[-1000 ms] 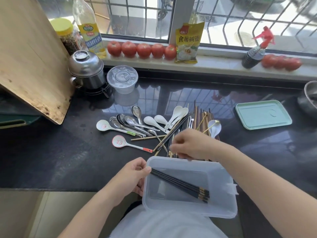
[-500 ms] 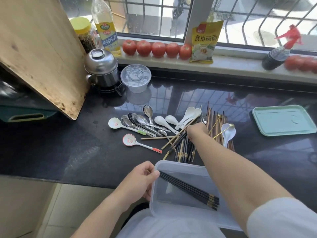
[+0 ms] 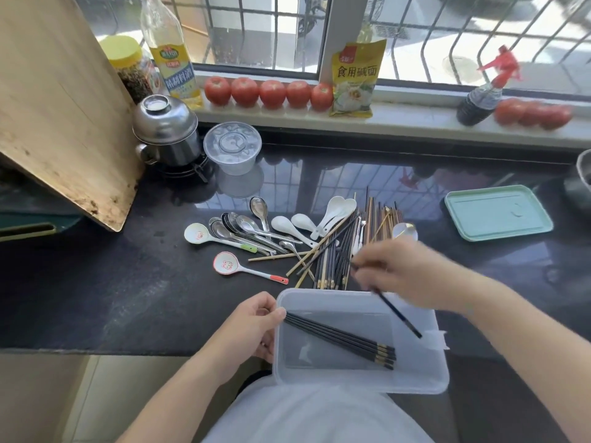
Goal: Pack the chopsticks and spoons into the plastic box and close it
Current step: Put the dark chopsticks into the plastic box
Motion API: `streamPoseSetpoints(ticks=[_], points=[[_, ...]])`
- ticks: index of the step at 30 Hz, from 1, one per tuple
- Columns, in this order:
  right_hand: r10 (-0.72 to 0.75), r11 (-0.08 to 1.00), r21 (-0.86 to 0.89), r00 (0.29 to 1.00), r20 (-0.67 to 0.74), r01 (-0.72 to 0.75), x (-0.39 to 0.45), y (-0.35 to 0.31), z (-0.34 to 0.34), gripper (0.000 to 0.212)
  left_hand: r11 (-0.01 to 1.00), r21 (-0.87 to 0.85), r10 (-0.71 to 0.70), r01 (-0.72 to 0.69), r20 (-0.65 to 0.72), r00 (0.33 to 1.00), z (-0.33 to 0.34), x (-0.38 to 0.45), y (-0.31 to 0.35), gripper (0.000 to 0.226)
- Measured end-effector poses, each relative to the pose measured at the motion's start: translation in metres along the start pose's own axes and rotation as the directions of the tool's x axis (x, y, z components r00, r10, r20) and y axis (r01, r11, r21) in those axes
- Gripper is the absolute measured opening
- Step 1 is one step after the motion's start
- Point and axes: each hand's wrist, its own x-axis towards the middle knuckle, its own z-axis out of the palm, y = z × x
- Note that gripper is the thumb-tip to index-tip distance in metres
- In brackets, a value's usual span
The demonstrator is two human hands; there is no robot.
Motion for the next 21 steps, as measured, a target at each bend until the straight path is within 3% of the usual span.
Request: streamPoseSetpoints(ticks=[2,4,7,12,14,16,19,21], points=[[0.016,0.926,-0.373,0.979,0.204,0.062,-0.001,0.007,0.051,0.019,1.0,-0.003,-0.004,0.004,0.011,1.0,-0.001,0.001,0.002,0.021],[0.138,0.839,-0.542,0.945,0.297,0.048,0.009,0.02,0.099,0.017,1.0,0.0,-0.004,0.004,0.022,1.0,-0.001,0.001,0.003,0.02],[0.188,0.777,-0.629,0.948,0.258,0.017,0.027,0.032,0.138,0.009,1.0,0.008,-0.005,0.004,0.034,0.999,-0.002,0.0,0.001,0.021],[0.182,0.772,-0.634,0.943,0.279,0.038,0.037,0.036,0.169,0.017,1.0,0.0,-0.011,0.011,0.049,0.999,-0.002,-0.002,-0.001,0.021],[0.193,0.808,-0.588,0.952,0.237,-0.017,0.033,0.033,0.161,0.012,1.0,0.004,-0.014,0.014,0.057,0.998,-0.003,-0.003,0.001,0.02],[0.219,0.87,-0.483,0.953,0.21,-0.094,0.02,0.022,0.142,0.02,1.0,0.01,-0.017,0.016,0.068,0.998,-0.004,-0.003,0.001,0.021],[0.194,0.981,-0.059,0.969,0.155,-0.186,-0.009,0.001,0.098,0.021,0.999,0.036,-0.022,0.019,0.091,0.996,-0.006,-0.004,0.003,0.027],[0.207,0.947,0.238,0.977,0.056,-0.215,-0.016,0.002,0.068,0.018,0.997,0.069,-0.045,0.037,0.113,0.993,-0.007,-0.005,0.005,0.028]])
